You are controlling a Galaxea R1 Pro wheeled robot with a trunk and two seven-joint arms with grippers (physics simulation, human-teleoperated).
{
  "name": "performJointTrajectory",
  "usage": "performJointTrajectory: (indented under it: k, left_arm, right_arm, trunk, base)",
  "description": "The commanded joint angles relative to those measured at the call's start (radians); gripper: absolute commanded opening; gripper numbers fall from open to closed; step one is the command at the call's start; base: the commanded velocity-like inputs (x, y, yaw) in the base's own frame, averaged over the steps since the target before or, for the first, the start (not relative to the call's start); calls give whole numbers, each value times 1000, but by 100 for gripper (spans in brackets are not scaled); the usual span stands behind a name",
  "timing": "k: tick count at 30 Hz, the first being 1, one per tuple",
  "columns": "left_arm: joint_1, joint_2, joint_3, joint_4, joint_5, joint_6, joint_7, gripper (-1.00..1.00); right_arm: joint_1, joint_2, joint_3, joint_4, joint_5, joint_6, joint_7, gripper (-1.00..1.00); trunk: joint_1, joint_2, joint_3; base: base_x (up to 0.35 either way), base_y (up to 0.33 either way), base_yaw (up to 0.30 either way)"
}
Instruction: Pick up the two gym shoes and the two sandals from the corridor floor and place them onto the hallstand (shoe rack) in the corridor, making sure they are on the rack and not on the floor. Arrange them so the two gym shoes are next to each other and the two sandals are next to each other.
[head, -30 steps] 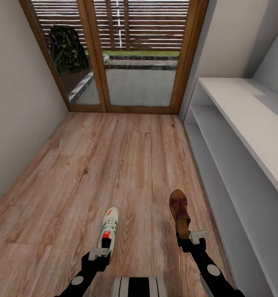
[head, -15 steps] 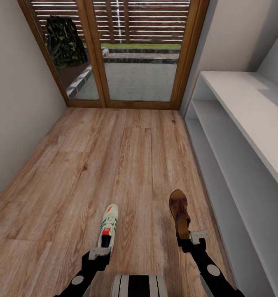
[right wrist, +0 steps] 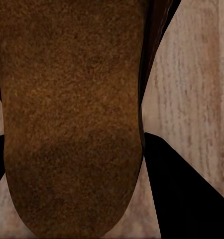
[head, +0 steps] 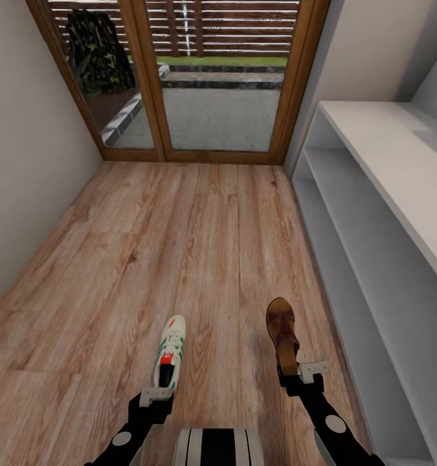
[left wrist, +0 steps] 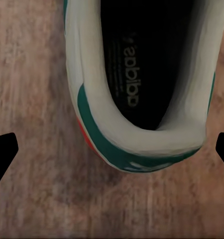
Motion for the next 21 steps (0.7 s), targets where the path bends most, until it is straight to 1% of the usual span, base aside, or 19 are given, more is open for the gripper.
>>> performJointTrajectory:
  k: [1,17,21]
  left_arm:
    - [0,-1,8,0,-11,-4,-2,100]
    - [-1,0,7,-2,-11,-4,-2,100]
    - [0,1,7,-2,-11,-4,-2,100]
  right_arm:
    - [0,-1,3,0,-3,-3,-1,-100]
    - [0,-1,4,-1,-1,-2,-1,-100]
    - [0,-1,4,-1,-2,-1,-1,-100]
  trunk:
    - [0,0,-5]
    - [0,0,-5]
    - [2,-1,-20]
  base:
    - [0,0,0]
    - [0,0,0]
    - [0,0,0]
